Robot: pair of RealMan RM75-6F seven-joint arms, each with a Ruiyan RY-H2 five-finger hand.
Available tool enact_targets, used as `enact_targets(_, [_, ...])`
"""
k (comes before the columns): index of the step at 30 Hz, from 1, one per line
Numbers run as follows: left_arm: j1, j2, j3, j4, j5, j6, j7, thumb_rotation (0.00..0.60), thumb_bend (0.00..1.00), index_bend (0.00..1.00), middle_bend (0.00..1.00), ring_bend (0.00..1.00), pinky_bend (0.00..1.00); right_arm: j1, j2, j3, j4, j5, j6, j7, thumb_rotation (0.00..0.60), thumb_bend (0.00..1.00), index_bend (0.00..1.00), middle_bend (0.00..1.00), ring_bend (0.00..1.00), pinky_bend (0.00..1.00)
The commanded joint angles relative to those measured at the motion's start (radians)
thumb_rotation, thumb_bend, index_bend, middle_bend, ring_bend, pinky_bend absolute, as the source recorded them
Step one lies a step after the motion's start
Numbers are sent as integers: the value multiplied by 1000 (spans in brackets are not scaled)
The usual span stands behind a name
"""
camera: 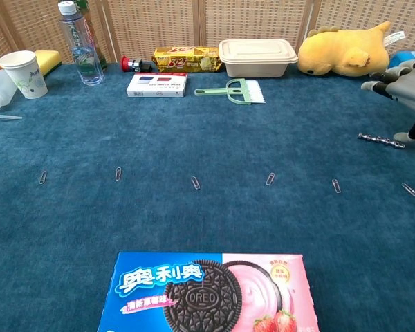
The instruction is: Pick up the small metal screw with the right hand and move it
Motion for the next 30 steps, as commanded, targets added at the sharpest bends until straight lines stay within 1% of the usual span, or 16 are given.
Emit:
enact_targets(1, [1,0,1,1,0,1,-2,458,390,108,175,125,158,1,2,3,-4,4,-1,0,517,299,0,0,0,38])
enact_targets(4, [3,2,0,3,-1,4,-4,462,390,108,175,125,158,-3,20,0,-39,-6,15,2,517,299,0,0,0,38])
enact_targets(8, [3,1,0,5,-4,3,-7,460,390,108,175,125,158,-12,52,2,-114,-12,46,-7,516,298,0,0,0,38])
enact_targets(13, [-1,-7,1,8,4,0,-11,460,390,108,175,125,158,-17,65,-7,-179,2,49,-41,516,299,0,0,0,38])
enact_targets(16, [-1,-6,0,11,5,1,-13,460,390,108,175,125,158,-13,55,-8,-171,11,44,-48,517,299,0,0,0,38])
enact_targets(22, [4,-3,3,15,8,9,-23,459,390,108,175,125,158,-2,32,-8,-120,32,22,-58,517,298,0,0,0,38])
enact_targets(30, [8,-2,6,16,12,13,-23,461,390,108,175,124,158,-6,21,-14,-86,39,19,-39,519,299,0,0,0,38])
